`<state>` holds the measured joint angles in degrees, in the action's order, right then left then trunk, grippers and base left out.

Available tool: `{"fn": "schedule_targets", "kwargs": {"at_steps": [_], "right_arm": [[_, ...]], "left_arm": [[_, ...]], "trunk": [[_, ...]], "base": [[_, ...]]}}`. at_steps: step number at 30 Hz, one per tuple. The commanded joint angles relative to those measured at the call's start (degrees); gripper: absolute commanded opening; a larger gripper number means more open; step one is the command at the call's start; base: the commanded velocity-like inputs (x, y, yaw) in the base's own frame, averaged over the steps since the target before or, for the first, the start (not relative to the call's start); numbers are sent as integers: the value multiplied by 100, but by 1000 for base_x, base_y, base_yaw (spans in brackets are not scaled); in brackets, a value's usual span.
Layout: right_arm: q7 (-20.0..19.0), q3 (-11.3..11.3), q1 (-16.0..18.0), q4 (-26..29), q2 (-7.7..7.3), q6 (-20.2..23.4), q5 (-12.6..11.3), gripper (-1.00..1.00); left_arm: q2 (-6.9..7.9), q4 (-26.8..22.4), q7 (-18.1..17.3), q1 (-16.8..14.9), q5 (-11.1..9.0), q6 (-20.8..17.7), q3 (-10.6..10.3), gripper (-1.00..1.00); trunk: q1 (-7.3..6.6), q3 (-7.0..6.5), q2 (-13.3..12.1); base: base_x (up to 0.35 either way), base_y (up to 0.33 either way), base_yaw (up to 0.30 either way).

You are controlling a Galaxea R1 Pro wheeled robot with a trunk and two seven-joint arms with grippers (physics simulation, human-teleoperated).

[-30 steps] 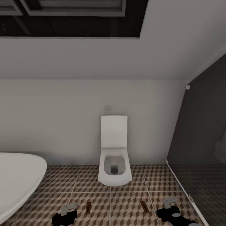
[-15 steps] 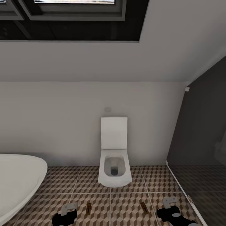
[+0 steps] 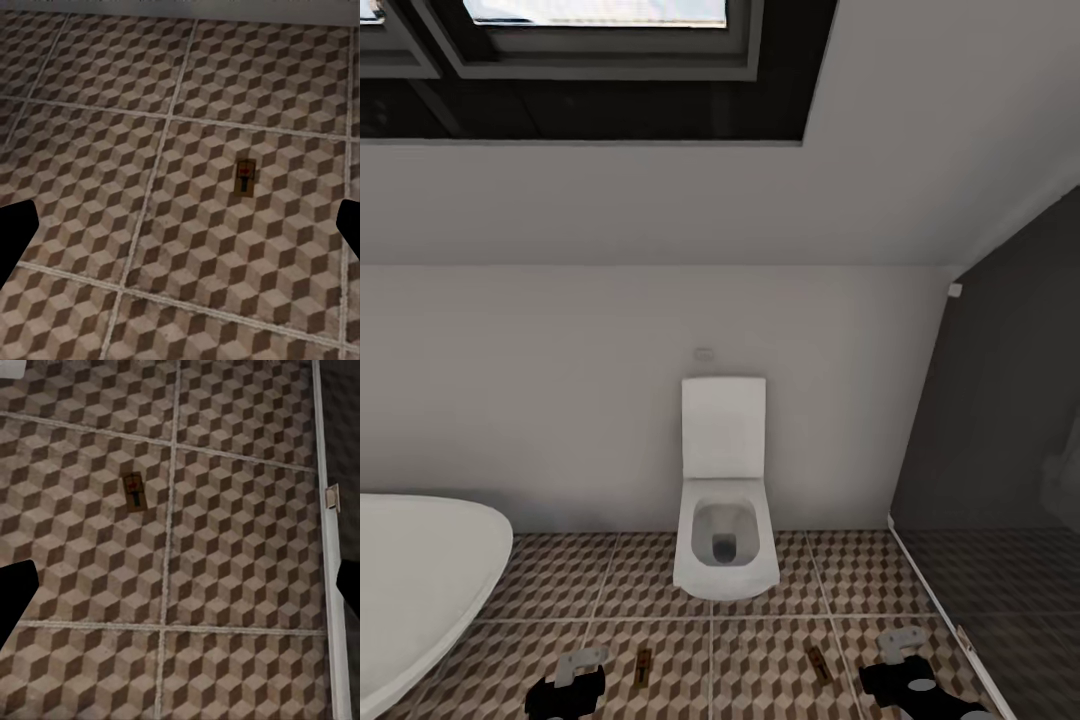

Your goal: Take the four mousetraps from the cabinet in the bathroom and place them on the bathroom floor. Make sure all four end up on the same floor surface, and ensure that at least two of them are either under or directly next to the same bathroom sink.

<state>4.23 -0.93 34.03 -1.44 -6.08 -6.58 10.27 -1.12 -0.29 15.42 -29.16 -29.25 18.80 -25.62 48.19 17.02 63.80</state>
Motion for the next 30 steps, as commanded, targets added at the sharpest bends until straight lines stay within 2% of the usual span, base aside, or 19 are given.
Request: {"fn": "schedule_targets", "kwargs": {"at_steps": [1,5,14,17,24,30], "right_arm": [[19,-9,7,-13,-3,-23,47,100],[-11,-26,7,-10,-16,25,52,100],[-52,-36,8,-24,2,893,69,100],[-50,-36,8,-31,7,1017,71,100],[-40,-33,6,-39,24,1084,68,100],[-35,-30,-113,-40,39,787,65,100]], "left_arm": [[-2,3,22,-5,-37,12,-49,100],[-2,3,22,-4,-37,12,-49,100],[-2,3,22,-5,-37,7,-49,100],[-6,3,22,-4,-36,4,-49,100],[-10,3,22,-3,-37,2,-49,100],[-14,3,22,13,-32,-13,-52,100]], "trunk": [[-22,-11,-37],[-110,-83,-197],[-308,-245,-558],[-374,-299,-679],[-527,-424,-959],[-659,-532,-1200]], "base": [[0,0,0],[0,0,0],[0,0,0],[0,0,0],[0,0,0],[0,0,0]]}}
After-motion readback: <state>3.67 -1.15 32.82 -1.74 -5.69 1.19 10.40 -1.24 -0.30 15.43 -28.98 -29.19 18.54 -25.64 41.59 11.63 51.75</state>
